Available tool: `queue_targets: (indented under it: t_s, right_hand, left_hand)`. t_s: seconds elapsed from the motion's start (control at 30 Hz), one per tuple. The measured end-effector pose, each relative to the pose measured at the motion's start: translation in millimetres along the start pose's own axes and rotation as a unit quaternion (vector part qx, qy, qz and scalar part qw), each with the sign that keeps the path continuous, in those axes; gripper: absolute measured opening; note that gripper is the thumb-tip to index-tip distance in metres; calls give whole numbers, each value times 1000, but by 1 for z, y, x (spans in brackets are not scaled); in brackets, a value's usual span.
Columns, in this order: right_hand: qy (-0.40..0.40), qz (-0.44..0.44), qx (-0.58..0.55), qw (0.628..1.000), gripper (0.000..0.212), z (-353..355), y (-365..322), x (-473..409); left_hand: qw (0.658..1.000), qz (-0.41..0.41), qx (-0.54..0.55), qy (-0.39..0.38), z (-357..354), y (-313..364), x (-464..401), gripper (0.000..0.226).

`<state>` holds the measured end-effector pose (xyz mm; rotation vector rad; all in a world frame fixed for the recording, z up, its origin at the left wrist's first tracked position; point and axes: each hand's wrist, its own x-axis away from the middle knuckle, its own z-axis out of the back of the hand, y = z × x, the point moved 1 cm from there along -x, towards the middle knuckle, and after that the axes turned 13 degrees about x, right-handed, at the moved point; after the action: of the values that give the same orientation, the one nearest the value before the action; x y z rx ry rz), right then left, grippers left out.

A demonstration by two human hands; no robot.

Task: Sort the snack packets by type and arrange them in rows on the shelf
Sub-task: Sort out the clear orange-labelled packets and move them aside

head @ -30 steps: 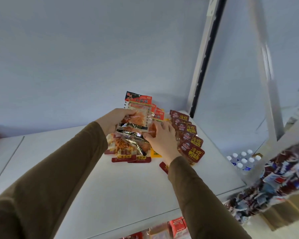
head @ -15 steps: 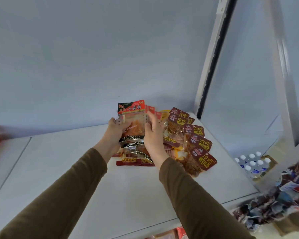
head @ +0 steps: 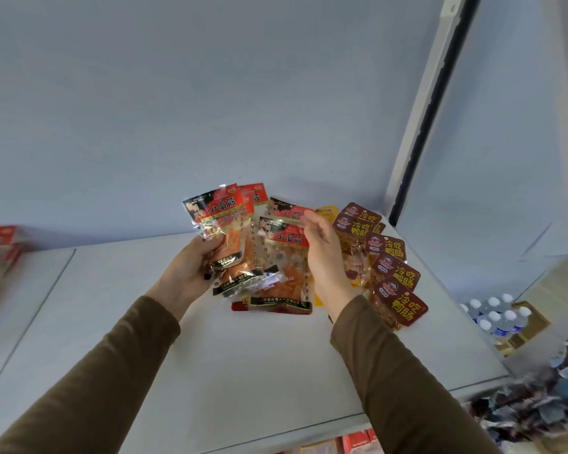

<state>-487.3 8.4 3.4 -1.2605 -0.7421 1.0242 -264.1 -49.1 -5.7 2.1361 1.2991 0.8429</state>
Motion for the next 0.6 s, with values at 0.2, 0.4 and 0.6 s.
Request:
queue_targets:
  t_s: [0.2,0.4,0.6]
  right_hand:
    - [22,11,40,999,33,17,-11,-4]
    - [-163,34,262,951,102,18,-19,-2]
    - [-184,116,382,898,76,-21,-1,9]
  left_hand:
    - [998,-52,37,-25,15,10,20,29]
    - [996,-66,53,-5,35,18,31,35]
    - [995,-80,46,21,43,12,44,36]
